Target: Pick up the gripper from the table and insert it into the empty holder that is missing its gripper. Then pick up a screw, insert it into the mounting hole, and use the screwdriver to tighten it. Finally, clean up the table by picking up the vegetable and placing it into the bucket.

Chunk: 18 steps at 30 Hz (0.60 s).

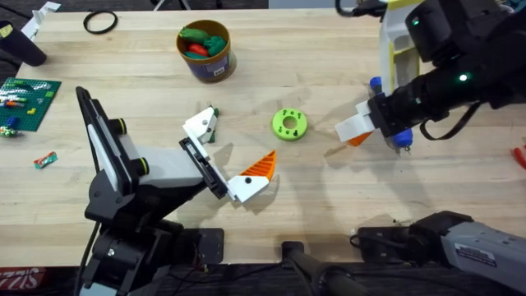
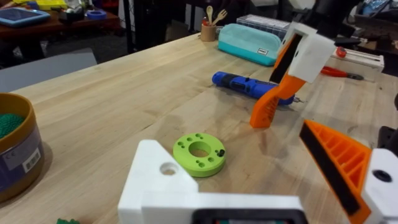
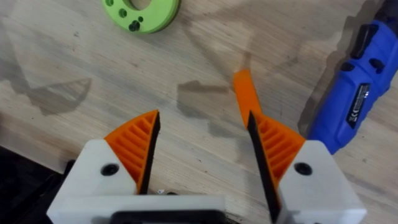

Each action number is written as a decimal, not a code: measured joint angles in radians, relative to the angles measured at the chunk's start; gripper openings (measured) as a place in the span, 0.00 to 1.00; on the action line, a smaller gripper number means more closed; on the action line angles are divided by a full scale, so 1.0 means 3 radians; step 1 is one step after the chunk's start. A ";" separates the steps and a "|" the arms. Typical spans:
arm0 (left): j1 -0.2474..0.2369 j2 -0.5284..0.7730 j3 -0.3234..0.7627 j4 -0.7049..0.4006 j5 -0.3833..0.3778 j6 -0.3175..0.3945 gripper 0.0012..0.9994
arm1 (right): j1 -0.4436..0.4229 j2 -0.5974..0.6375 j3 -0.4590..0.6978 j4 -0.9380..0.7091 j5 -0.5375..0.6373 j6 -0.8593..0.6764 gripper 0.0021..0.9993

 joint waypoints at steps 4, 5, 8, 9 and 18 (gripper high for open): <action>-0.0003 0.0019 0.0019 -0.0011 0.0000 -0.0003 0.99 | 0.0047 0.0051 -0.0003 0.0025 0.0003 0.0000 0.86; -0.0003 0.0019 0.0019 -0.0011 -0.0022 -0.0003 0.99 | 0.0073 0.0076 -0.0003 0.0077 0.0003 0.0000 0.86; -0.0003 0.0019 0.0019 -0.0018 -0.0076 -0.0003 0.99 | 0.0106 0.0108 0.0018 0.0180 0.0003 0.0000 0.86; -0.0003 0.0019 0.0019 -0.0018 -0.0092 -0.0003 0.99 | 0.0106 0.0108 0.0044 0.0199 0.0005 0.0000 0.86; -0.0003 0.0019 0.0019 -0.0015 -0.0146 -0.0003 0.99 | 0.0104 -0.0105 0.0350 -0.0017 0.0247 -0.0483 0.86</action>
